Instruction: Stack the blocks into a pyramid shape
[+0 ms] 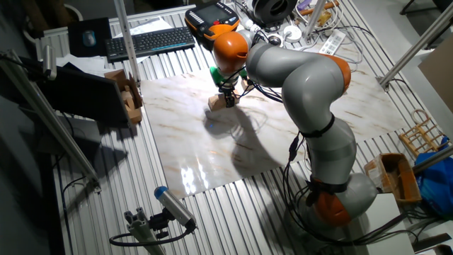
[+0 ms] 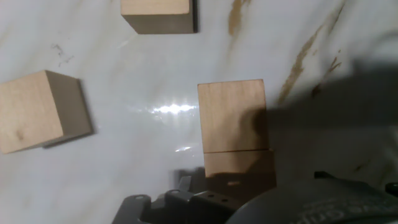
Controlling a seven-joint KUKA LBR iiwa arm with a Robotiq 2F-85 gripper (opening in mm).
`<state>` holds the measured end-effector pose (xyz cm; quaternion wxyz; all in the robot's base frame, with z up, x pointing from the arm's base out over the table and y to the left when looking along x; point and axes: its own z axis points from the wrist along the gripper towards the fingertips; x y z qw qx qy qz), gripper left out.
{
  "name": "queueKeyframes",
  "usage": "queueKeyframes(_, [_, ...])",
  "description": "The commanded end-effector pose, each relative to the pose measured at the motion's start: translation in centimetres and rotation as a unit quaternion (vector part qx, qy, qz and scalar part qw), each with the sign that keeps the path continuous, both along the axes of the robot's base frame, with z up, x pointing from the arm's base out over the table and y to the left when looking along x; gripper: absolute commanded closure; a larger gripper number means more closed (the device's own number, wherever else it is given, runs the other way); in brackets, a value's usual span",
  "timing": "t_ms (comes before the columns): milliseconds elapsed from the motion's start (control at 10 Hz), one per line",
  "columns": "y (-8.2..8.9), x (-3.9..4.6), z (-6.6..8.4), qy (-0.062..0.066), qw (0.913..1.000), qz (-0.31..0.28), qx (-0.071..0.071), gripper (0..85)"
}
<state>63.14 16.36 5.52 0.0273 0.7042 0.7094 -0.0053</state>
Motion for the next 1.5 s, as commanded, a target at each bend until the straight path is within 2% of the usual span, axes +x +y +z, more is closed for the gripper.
queueKeyframes(0, [0.0, 0.02, 0.0, 0.0, 1.0, 0.0, -0.001, 0.0])
queueKeyframes(600, [-0.2, 0.23, -1.5, -0.002, 1.0, 0.0, 0.009, 0.0])
queueKeyframes(700, [-0.2, 0.21, -1.5, -0.002, 0.9999, 0.001, 0.012, 17.0])
queueKeyframes(800, [-0.2, 0.2, -1.5, -0.001, 0.9999, 0.003, 0.014, 17.0])
queueKeyframes(900, [-0.2, 0.19, -1.5, -0.004, 0.9999, 0.005, 0.015, 34.0])
queueKeyframes(1000, [-0.2, 0.18, -1.5, -0.006, 0.9998, 0.008, 0.015, 34.0])
queueKeyframes(1100, [-0.2, 0.19, -1.5, -0.007, 0.9998, 0.009, 0.016, 51.0])
queueKeyframes(1300, [-0.2, 0.18, -1.6, -0.008, 0.9998, 0.011, 0.017, 51.0])
queueKeyframes(1400, [-0.2, 0.18, -1.6, -0.008, 0.9998, 0.011, 0.016, 68.0])
